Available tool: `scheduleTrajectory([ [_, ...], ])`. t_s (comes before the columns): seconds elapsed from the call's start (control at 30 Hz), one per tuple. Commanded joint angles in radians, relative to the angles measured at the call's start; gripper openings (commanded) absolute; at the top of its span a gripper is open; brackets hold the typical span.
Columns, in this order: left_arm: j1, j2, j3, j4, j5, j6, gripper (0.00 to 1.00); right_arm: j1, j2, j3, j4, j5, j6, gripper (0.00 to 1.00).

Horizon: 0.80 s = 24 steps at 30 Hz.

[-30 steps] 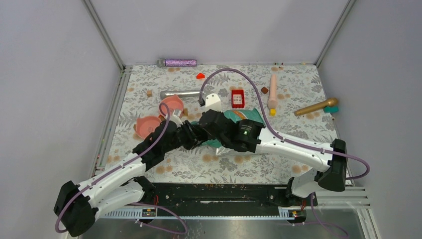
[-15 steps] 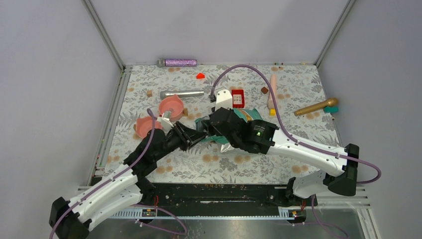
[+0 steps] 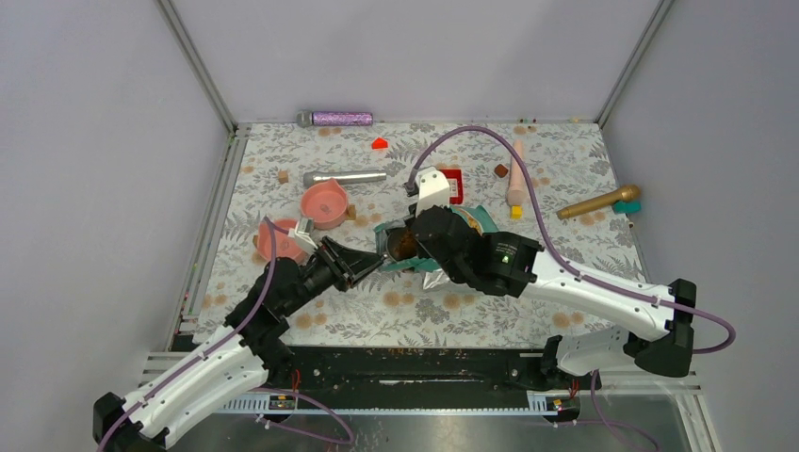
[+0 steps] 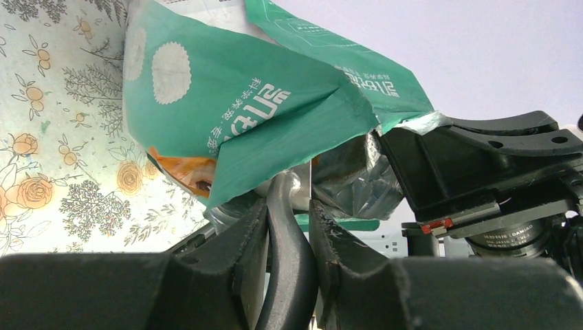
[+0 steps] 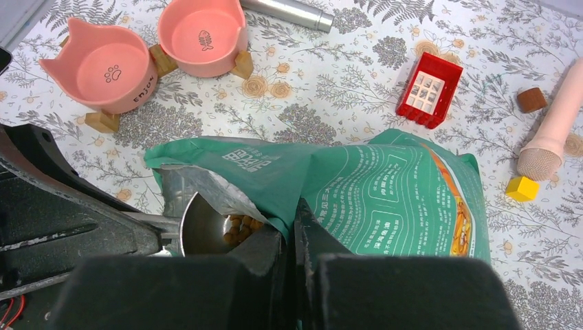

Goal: Serve the pet food

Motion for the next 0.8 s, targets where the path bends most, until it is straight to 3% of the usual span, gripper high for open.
scheduleTrajectory([
  [0.0, -0.004, -0.057, -0.008, 0.153, 0.029, -0.009, 0.00, 0.007, -0.091, 0.025, 0.205, 0.070, -0.028, 0.00],
  [0.3, -0.004, -0.151, -0.025, 0.100, -0.014, -0.107, 0.00, 0.008, -0.110, 0.017, 0.204, 0.098, -0.064, 0.00],
  [0.6, -0.004, -0.190, -0.006, 0.048, -0.098, -0.155, 0.00, 0.007, -0.143, 0.027, 0.165, 0.007, -0.147, 0.00],
  [0.77, -0.004, -0.084, -0.003, 0.206, -0.058, -0.189, 0.00, 0.007, -0.164, 0.037, 0.098, 0.047, -0.240, 0.00],
])
